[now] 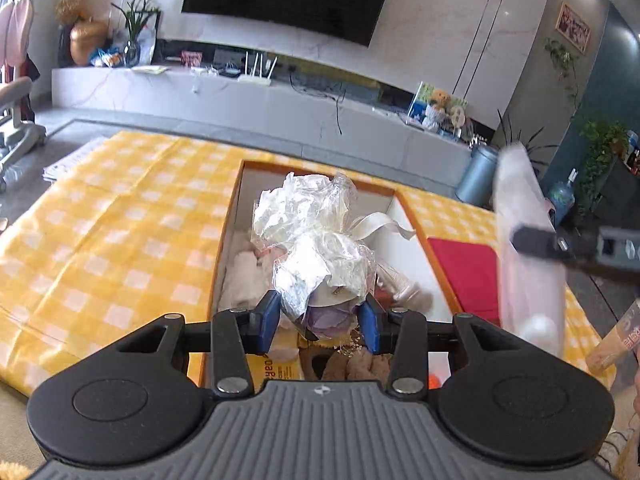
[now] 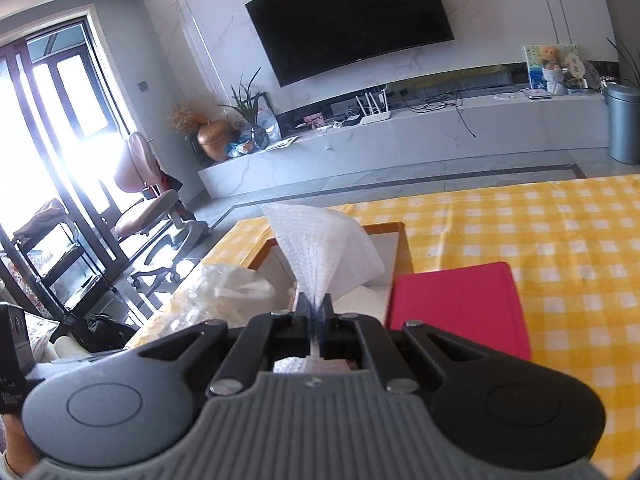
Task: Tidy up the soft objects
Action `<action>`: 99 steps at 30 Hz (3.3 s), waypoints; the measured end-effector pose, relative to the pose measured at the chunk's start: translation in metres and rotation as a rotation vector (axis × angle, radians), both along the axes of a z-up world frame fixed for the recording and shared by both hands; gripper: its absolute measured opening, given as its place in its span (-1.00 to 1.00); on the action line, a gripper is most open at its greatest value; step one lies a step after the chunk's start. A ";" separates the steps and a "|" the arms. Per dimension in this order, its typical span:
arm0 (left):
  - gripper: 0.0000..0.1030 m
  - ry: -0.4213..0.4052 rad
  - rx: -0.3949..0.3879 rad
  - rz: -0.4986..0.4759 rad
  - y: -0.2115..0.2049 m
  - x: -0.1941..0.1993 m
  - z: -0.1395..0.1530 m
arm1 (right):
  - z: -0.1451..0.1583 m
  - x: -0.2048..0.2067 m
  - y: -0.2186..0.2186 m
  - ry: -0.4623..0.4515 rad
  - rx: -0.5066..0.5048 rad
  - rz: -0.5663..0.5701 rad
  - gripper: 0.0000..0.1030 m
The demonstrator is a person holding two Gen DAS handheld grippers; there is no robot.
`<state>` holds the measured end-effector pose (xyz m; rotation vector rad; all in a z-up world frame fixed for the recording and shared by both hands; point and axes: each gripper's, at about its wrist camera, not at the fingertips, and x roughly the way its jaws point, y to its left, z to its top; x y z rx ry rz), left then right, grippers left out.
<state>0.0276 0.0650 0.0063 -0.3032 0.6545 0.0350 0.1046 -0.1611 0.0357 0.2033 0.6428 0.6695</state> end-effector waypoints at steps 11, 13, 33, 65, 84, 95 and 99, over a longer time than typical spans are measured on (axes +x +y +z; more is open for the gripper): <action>-0.07 0.062 0.036 -0.050 -0.013 0.013 -0.025 | -0.026 0.110 0.126 -0.067 -0.493 0.089 -1.00; -0.07 0.076 0.067 -0.047 -0.017 0.014 -0.027 | -0.042 0.129 0.141 -0.064 -0.602 0.099 -1.00; 0.86 -0.183 0.256 0.043 -0.042 -0.014 0.013 | -0.023 0.096 0.114 -0.107 -0.533 -0.146 0.48; 0.89 -0.187 0.261 0.053 -0.092 -0.017 -0.004 | -0.068 -0.053 0.007 -0.169 -0.388 -0.289 0.66; 0.89 -0.153 0.292 0.065 -0.096 -0.018 -0.006 | -0.074 -0.051 0.007 -0.151 -0.417 -0.289 0.66; 0.89 -0.146 0.298 0.070 -0.095 -0.018 -0.007 | -0.081 -0.046 0.003 -0.094 -0.370 -0.279 0.66; 0.89 -0.133 0.306 0.076 -0.093 -0.016 -0.008 | -0.082 -0.047 0.005 -0.095 -0.380 -0.276 0.66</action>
